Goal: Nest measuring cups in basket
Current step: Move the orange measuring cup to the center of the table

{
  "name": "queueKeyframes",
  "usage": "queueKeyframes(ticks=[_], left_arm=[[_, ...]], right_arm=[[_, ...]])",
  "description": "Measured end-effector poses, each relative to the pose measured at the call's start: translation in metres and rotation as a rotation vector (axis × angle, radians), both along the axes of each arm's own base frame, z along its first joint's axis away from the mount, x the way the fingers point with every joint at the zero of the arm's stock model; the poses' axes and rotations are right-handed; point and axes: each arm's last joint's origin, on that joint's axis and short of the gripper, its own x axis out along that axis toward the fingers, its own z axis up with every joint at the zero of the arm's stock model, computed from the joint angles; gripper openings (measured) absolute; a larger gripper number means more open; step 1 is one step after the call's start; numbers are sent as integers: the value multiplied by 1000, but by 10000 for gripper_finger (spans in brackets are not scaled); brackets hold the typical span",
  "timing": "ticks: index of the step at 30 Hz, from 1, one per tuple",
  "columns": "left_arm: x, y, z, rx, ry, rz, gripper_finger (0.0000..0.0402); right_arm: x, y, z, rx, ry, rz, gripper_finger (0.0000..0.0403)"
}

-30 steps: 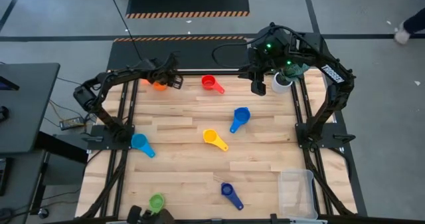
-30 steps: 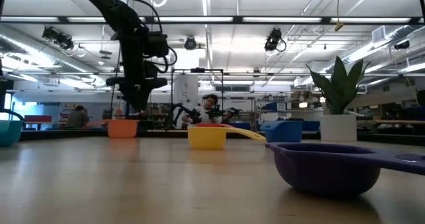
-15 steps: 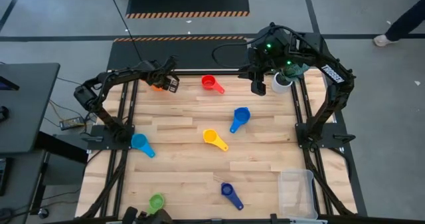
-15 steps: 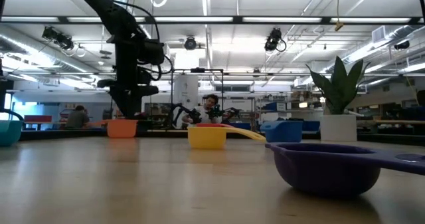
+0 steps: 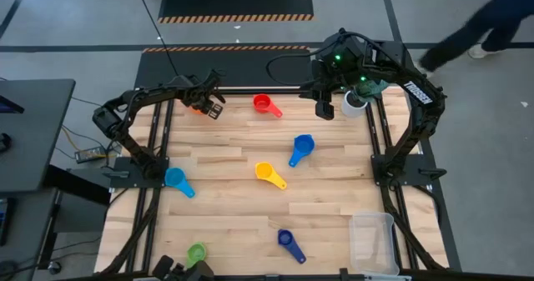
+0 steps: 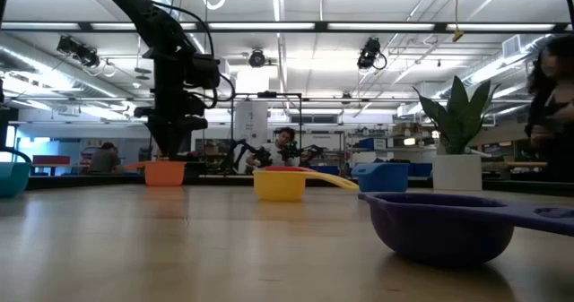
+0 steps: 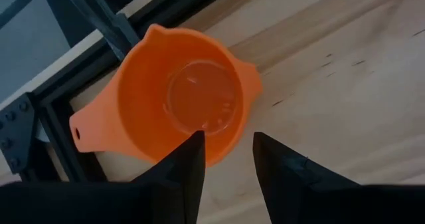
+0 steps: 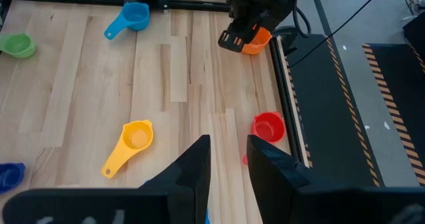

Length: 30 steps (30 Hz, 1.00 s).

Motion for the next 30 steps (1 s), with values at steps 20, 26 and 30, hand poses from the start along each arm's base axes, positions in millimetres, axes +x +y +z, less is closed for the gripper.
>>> queueKeyframes(ticks=[20, 26, 30], left_arm=[[9, 12, -34, -54, 52, -47, 126], [11, 6, -34, -75, 77, -79, 41], [16, -5, -33, -116, 97, -94, 13]], right_arm=[[0, 0, 0, 0, 0, 0, 104], [0, 0, 0, 0, 0, 0, 104], [0, 0, 0, 0, 0, 0, 102]])
